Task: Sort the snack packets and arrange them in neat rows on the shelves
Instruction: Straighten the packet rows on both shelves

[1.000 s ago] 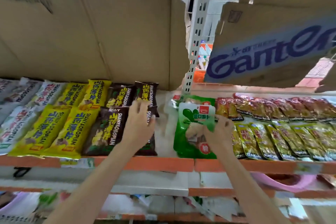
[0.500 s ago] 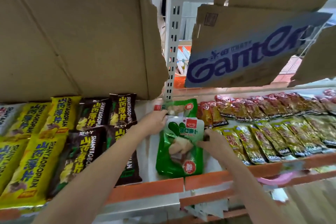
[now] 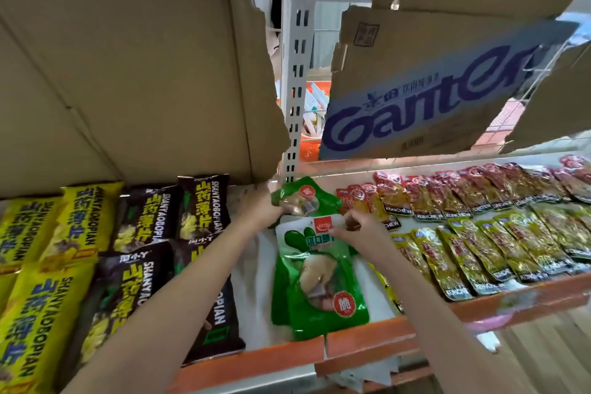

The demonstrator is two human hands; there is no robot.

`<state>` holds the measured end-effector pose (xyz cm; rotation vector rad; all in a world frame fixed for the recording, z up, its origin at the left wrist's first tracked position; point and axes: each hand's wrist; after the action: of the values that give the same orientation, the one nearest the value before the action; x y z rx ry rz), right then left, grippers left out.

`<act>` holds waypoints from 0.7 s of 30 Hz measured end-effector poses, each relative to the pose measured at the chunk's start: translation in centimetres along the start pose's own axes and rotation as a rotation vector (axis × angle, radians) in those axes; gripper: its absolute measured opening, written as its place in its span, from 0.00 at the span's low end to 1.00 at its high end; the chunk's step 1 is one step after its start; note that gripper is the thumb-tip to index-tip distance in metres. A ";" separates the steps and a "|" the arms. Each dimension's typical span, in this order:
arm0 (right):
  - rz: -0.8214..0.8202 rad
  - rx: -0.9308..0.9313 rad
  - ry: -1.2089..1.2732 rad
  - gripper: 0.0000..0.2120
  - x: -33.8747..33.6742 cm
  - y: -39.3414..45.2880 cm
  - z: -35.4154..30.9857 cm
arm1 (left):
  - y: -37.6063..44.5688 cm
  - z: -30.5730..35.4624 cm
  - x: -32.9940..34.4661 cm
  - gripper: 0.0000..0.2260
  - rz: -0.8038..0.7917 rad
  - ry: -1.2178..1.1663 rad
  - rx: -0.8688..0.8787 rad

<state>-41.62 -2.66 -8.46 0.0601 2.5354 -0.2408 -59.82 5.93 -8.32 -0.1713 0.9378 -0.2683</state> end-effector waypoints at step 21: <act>-0.245 -0.035 -0.210 0.16 -0.8 -2.5 2.3 | -7.5 -2.9 -2.3 0.09 0.426 -0.441 -0.094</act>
<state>-39.87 -5.56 -9.48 -0.2772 2.3333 -0.2835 -64.60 -0.63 -6.24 -0.1066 0.5289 0.2039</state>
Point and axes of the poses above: each hand's wrist, its own y-axis towards the middle knuckle, its own x-axis out of the palm, z = x × y, and after that the axes turned 5 degrees about -x, right-handed
